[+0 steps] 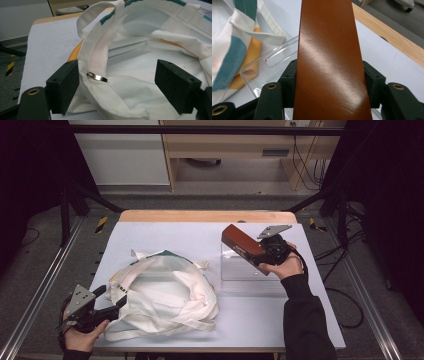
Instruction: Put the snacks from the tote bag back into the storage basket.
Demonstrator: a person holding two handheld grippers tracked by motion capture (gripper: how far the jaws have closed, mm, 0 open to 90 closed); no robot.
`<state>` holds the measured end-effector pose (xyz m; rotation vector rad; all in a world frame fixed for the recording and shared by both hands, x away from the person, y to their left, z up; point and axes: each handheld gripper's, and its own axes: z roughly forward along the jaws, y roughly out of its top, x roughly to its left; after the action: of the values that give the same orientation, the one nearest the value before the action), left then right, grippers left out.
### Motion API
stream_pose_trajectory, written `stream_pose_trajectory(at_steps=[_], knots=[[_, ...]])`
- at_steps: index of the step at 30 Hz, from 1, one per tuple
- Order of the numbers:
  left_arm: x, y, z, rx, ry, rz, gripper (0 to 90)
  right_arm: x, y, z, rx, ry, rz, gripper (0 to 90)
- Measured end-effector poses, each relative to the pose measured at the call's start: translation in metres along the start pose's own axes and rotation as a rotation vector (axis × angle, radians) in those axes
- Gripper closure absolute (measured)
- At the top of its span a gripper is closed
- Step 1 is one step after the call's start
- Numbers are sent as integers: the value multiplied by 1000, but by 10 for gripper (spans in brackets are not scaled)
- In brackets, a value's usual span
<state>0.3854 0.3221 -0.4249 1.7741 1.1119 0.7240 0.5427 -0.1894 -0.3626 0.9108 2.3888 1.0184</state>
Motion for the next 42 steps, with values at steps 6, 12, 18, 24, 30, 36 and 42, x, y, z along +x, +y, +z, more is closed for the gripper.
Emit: stream_pose_trajectory(at_steps=[6, 12, 18, 24, 30, 36, 42], knots=[[0, 0, 1, 4, 0, 2, 198, -6, -10, 3, 15, 9, -1, 429], [0, 0, 1, 6, 1, 2, 198, -8, -17, 6, 24, 33, -16, 429], [-1, 0, 1, 7, 1, 4, 198, -6, -23, 11, 40, 49, -40, 429], [-1, 0, 1, 9, 1, 5, 198, -7, -23, 13, 51, 61, -52, 428], [-1, 0, 2, 11, 1, 7, 198, -12, -24, 16, 40, 67, -51, 429], [-1, 0, 2, 14, 0, 10, 198, -14, -24, 19, 35, 74, -58, 429], [-1, 0, 2, 16, 0, 13, 198, -15, -24, 20, 35, 85, -64, 430]])
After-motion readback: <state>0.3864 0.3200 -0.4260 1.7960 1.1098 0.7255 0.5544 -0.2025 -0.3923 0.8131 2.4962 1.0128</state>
